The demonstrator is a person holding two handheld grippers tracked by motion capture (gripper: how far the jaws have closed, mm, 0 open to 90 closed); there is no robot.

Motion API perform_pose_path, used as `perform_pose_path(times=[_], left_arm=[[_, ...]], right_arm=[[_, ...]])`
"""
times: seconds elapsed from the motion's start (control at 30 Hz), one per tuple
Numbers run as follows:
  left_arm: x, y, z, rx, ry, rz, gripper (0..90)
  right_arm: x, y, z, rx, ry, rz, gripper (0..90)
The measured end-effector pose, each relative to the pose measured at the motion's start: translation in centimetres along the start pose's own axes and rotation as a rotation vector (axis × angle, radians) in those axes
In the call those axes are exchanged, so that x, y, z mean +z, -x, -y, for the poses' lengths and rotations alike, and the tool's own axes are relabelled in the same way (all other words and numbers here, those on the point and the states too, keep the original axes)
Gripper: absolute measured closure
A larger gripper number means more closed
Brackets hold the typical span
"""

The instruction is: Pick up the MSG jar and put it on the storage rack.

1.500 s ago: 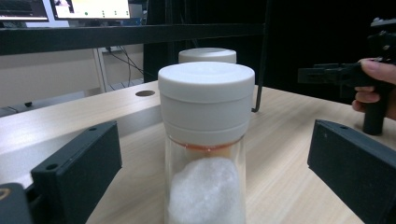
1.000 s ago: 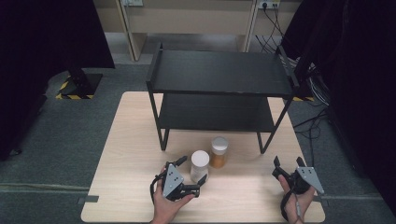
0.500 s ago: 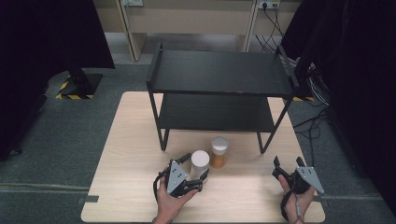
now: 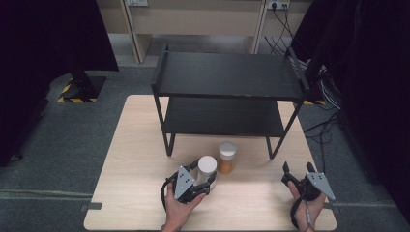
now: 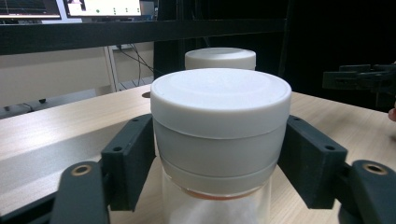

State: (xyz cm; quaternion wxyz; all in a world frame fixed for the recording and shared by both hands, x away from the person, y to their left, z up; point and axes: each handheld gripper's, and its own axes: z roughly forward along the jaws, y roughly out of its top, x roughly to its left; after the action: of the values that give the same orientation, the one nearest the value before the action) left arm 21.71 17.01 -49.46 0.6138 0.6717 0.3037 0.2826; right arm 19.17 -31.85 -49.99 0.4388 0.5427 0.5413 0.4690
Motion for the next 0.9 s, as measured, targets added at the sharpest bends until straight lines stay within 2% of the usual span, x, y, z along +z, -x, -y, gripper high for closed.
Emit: perform_pose_path(times=[0.3,0.7,0.9], left_arm=[[0.1,0.6,0.8,-0.022,0.032,-0.015,33.4],[-0.1,1.0,1.4,-0.026,0.058,-0.042,33.6],[-0.3,1.1,0.9,-0.014,0.046,-0.055,33.6]], right_arm=[[0.0,0.0,0.0,-0.006,-0.001,-0.001,13.1],[0.0,-0.1,0.0,-0.01,-0.001,-0.002,13.2],[0.0,-0.1,0.0,-0.011,-0.001,-0.002,13.3]])
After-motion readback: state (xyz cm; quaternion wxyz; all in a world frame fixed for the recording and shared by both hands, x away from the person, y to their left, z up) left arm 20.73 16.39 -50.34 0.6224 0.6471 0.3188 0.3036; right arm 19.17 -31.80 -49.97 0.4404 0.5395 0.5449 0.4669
